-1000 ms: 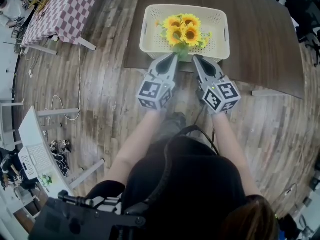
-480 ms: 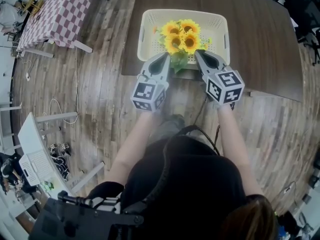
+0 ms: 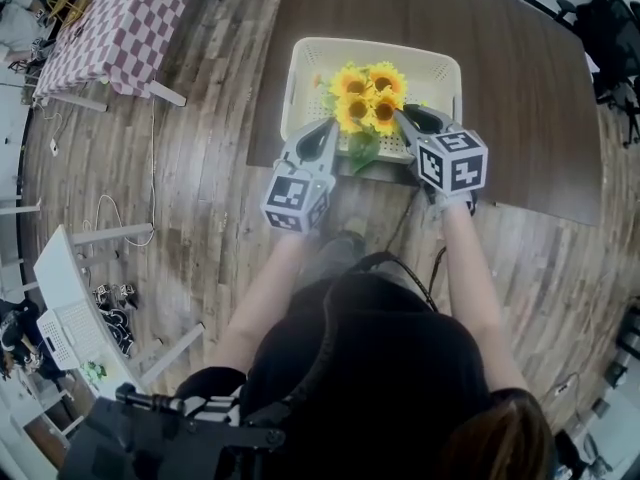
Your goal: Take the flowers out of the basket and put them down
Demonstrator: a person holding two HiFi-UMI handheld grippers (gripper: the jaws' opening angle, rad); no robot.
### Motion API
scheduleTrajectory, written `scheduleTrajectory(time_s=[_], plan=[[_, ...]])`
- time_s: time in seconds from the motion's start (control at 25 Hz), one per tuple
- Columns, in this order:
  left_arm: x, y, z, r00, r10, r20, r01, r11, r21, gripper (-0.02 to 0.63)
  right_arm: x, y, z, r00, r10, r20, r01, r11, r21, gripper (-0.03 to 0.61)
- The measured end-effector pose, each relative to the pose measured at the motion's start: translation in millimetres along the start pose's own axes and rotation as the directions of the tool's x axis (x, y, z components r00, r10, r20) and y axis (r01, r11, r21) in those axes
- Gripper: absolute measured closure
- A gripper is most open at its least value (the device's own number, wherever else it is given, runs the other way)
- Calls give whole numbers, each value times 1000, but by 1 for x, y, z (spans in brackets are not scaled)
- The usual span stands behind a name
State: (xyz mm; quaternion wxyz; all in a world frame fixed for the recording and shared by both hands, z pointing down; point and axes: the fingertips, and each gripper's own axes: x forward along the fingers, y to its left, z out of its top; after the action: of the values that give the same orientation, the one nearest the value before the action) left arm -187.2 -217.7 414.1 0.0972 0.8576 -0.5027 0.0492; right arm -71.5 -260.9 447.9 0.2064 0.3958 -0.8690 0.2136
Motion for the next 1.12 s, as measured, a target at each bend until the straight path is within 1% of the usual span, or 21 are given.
scheduleTrajectory(time_s=[0.2,0.24,0.28,0.4,0.6,0.68,0.8,0.84,0.96,1.12], plan=[[6,6,15,1000,-13,-1,13,1000,25,614,15,-12,-1,997,2,-73,-1,1000,8,498],[8,9,18,1000,-11,4,11,1000,25,614,19,-14,-3,996,8,-89,-7,1000,13,455],[10,12,21,1000,-9,9,9,1000,25,614,22,-15,-4,994,13,-104,-12,1000,18,440],[16,18,25,1000,-7,14,7,999,32,614,30,-18,-10,990,28,-138,-22,999,41,440],[26,23,29,1000,-12,15,12,1000,28,614,34,-18,-16,983,96,-158,-76,988,131,443],[29,26,30,1000,-17,17,17,999,29,614,34,-16,-15,980,129,-152,-103,981,165,467],[31,32,29,1000,-16,9,16,1000,21,614,36,-9,-13,975,179,-130,-150,967,205,550],[33,33,30,1000,-19,7,19,1000,19,614,37,-9,-13,975,184,-125,-155,966,209,562],[39,36,30,1000,-31,-6,31,999,16,614,37,-11,-11,979,177,-105,-152,966,210,571],[49,42,29,998,-51,-27,51,999,-4,612,35,-20,-8,986,137,-90,-116,971,207,572]])
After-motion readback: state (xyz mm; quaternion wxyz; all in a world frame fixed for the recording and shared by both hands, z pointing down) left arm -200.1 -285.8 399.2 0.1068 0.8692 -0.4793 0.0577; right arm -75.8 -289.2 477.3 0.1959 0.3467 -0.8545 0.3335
